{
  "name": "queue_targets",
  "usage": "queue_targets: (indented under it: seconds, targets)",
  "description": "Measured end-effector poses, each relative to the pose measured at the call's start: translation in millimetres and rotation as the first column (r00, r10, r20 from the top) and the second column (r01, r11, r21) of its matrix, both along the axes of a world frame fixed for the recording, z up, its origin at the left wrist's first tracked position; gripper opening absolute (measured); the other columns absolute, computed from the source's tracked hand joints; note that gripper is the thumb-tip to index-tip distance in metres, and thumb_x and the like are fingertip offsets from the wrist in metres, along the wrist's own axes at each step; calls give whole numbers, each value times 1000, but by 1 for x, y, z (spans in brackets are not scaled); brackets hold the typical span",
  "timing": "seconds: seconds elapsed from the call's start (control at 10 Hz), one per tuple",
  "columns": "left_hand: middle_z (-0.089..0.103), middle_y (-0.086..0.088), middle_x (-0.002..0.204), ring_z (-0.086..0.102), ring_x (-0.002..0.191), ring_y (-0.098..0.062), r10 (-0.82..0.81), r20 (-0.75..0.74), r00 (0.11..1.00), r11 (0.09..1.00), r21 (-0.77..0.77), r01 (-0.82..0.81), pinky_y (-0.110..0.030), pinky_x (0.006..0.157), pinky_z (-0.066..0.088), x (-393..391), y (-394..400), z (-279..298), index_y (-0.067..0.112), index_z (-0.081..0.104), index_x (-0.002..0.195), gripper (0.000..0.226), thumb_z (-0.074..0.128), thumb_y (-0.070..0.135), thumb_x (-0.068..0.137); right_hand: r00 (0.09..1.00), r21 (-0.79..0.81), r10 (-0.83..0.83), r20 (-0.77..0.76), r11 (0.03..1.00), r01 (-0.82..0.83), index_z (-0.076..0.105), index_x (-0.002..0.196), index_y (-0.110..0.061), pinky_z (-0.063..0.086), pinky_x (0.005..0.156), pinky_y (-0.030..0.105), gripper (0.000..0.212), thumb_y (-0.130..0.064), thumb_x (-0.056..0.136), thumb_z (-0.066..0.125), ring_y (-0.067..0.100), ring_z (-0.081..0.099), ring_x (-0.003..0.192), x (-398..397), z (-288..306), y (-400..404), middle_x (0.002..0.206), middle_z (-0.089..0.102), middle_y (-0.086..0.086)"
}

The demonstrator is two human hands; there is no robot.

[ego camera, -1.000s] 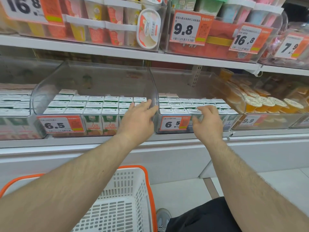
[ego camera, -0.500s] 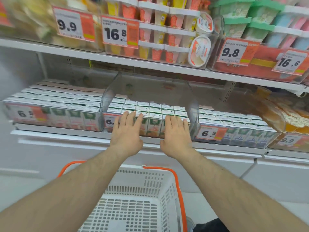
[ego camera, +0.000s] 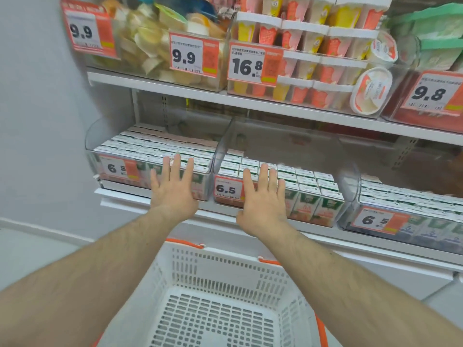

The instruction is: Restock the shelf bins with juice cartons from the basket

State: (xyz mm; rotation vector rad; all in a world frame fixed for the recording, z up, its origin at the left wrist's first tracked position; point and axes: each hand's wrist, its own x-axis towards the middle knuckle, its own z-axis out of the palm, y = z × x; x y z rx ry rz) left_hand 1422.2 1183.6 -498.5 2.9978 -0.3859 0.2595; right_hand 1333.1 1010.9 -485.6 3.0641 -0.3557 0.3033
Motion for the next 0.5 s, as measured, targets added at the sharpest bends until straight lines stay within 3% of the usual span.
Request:
queue_targets:
  seconds: [0.2, 0.3, 0.4, 0.5]
  targets:
    - [-13, -3, 163, -18, 148, -29, -26, -42, 999, 1000, -9, 26, -52, 120, -5, 4, 4, -4, 29, -5, 154, 95, 58, 23, 82, 993, -28, -76, -93, 997, 73, -12, 156, -19, -3, 120, 58, 105, -46, 84, 60, 41, -14, 149, 9, -3, 3, 163, -15, 16]
    - [-9, -4, 163, -15, 149, -30, -22, -83, 996, 999, 45, 26, -55, 119, -4, 5, 6, 9, 30, -4, 155, 95, 57, 24, 82, 987, 45, -31, -157, 998, 39, -12, 156, -22, -4, 120, 58, 108, -47, 81, 63, 40, -12, 150, 7, 9, -2, 163, -15, 16]
    - [-3, -5, 164, -9, 149, -32, -39, -129, 991, 994, 100, 52, -58, 118, -2, -3, 9, 28, 32, -5, 155, 96, 57, 40, 83, 984, 143, 24, -179, 990, 2, -8, 156, -25, -1, 122, 53, 107, -46, 81, 64, 35, -6, 151, -4, 34, -8, 165, -10, 14]
    - [5, -7, 162, 4, 149, -33, -130, -149, 980, 991, 5, 132, -57, 117, 8, -20, 7, 45, 33, -1, 155, 98, 61, 47, 80, 993, 182, 68, -99, 982, -50, 4, 156, -30, 3, 122, 50, 101, -52, 79, 65, 32, 3, 152, -24, 56, -12, 165, -3, 13]
